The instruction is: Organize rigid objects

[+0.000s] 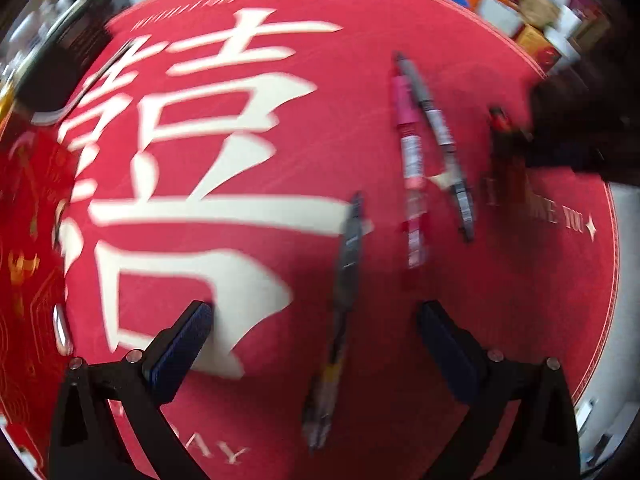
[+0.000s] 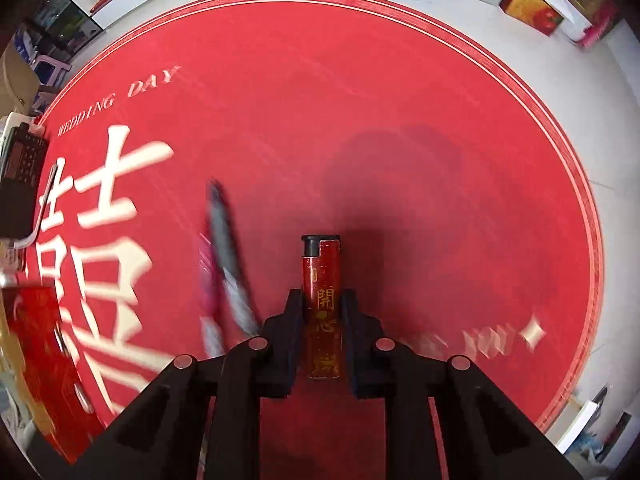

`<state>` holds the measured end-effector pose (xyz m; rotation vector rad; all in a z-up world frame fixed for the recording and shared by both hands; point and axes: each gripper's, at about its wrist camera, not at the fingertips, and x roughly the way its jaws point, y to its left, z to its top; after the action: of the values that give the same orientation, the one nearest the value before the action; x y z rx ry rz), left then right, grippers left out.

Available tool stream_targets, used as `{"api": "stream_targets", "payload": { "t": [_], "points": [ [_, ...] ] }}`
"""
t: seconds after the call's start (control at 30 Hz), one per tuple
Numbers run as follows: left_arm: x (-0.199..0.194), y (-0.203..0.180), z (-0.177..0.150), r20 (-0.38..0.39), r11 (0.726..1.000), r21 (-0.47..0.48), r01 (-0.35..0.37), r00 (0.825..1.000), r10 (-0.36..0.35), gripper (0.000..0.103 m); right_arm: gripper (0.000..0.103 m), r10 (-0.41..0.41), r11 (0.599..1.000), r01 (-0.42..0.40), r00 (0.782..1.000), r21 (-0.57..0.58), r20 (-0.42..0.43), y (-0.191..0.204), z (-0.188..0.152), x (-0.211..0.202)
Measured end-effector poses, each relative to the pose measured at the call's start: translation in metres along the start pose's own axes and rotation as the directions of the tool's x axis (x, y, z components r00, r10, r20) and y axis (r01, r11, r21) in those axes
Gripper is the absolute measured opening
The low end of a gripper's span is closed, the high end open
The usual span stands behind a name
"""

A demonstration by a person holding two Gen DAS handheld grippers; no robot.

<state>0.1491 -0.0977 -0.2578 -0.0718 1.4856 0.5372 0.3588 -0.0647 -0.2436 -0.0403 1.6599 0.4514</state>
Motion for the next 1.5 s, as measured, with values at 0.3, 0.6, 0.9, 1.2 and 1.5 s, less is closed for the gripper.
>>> {"api": "stream_targets", "payload": {
  "t": [0.3, 0.6, 0.9, 1.2, 1.5],
  "points": [
    [0.001, -0.012, 0.009, 0.019, 0.999, 0.046, 0.012, 1.0, -0.013, 0.102, 0.02, 0.054, 0.997, -0.052, 0.998, 0.064, -0.041, -0.062, -0.052, -0.031],
    [-0.012, -0.019, 0.029, -0.048, 0.981, 0.168, 0.098, 0.995, -0.091, 0.011, 0.02, 0.143, 0.987, -0.143, 0.99, 0.071, 0.005, -0.08, -0.09, -0.068],
    [-0.041, 0.006, 0.011, -0.083, 0.977, 0.134, 0.166, 0.984, -0.155, 0.011, 0.02, 0.19, 0.98, -0.19, 0.982, 0.058, -0.009, -0.043, -0.11, -0.063],
    [-0.067, 0.018, -0.018, -0.06, 0.965, 0.162, 0.204, 0.979, -0.197, 0.011, 0.02, 0.181, 0.982, -0.18, 0.983, 0.056, -0.015, -0.019, -0.131, -0.07],
    [-0.095, 0.068, -0.037, -0.027, 0.963, 0.134, 0.233, 0.972, -0.232, 0.011, 0.02, 0.18, 0.984, -0.18, 0.984, 0.014, -0.004, 0.025, -0.147, -0.086]
  ]
}}
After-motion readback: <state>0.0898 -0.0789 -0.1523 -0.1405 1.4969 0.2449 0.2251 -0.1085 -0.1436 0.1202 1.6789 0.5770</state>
